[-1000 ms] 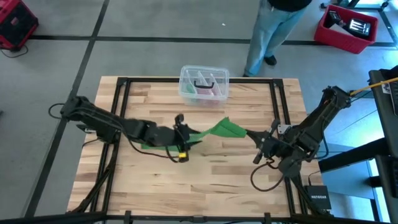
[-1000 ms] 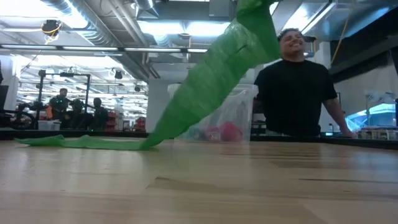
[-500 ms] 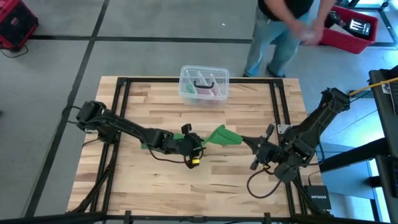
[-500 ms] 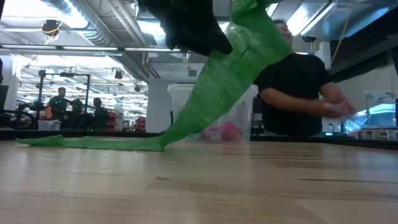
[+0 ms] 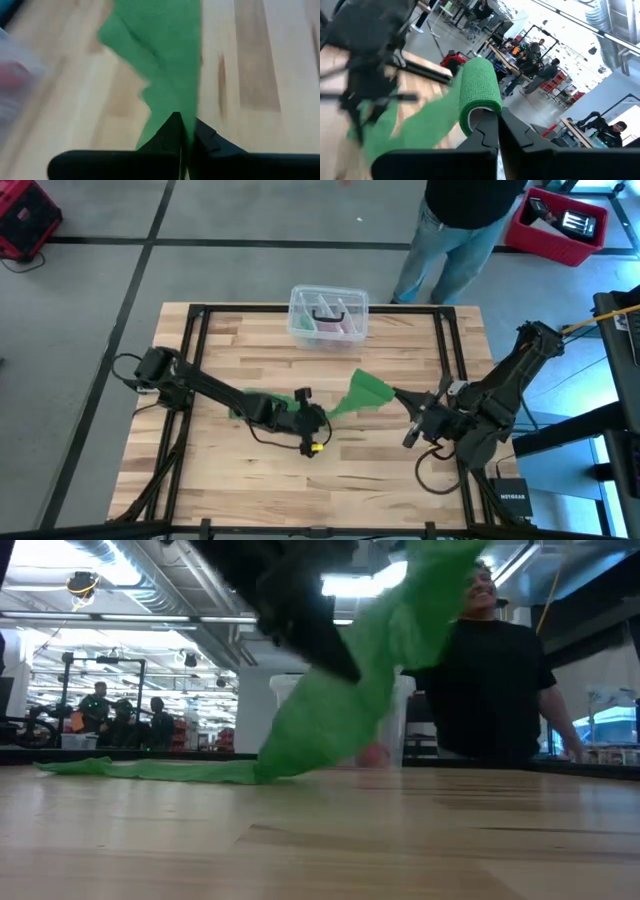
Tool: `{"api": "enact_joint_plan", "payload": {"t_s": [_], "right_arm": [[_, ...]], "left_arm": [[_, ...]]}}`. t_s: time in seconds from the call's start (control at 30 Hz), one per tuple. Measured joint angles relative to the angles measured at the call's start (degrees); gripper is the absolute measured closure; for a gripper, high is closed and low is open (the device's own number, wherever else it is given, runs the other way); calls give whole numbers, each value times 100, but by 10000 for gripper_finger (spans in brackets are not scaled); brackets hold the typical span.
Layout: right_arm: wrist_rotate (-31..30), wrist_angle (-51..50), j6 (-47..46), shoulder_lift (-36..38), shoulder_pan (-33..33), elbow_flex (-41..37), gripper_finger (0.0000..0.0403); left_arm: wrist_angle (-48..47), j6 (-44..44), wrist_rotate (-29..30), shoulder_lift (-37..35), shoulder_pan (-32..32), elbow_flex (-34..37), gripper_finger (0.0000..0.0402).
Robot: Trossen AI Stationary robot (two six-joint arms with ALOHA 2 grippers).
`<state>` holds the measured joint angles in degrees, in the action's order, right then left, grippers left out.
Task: Roll bandage
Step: Roll the green bandage
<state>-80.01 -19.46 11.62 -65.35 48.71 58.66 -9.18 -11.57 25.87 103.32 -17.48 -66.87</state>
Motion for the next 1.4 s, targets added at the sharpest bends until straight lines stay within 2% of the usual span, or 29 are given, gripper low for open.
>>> {"api": "enact_joint_plan", "payload": {"t_s": [0.23,0.37,0.53,0.73,0.8,0.87,1.03,1.17,1.3,1.4], "right_arm": [[209,2,279,10,0,641,402],[306,-12,284,6,0,679,402],[307,-48,562,6,-127,682,402],[357,-41,952,176,-199,682,402],[631,-44,956,232,-180,682,402],[1067,-52,811,248,-181,682,402],[2600,44,294,227,-188,286,402],[2750,1300,361,113,-184,-447,402],[3178,3079,796,100,-187,-1166,402],[3307,3969,1052,75,-291,-1592,402]], "left_arm": [[-313,-733,-136,505,-211,2,394],[-536,-454,-136,375,-186,2,375],[-870,267,-140,66,-44,-202,311],[-2276,1288,-129,-635,32,-858,231],[-2691,1332,-74,-923,-4,-1103,218],[-2835,1203,219,-1250,-68,-1311,212],[-2016,1239,901,-1964,-306,-1423,210],[-1104,1681,906,-2041,-538,-1421,210],[-494,2003,893,-1807,-691,-1421,210],[-119,2262,885,-1532,-794,-1412,210]]}}
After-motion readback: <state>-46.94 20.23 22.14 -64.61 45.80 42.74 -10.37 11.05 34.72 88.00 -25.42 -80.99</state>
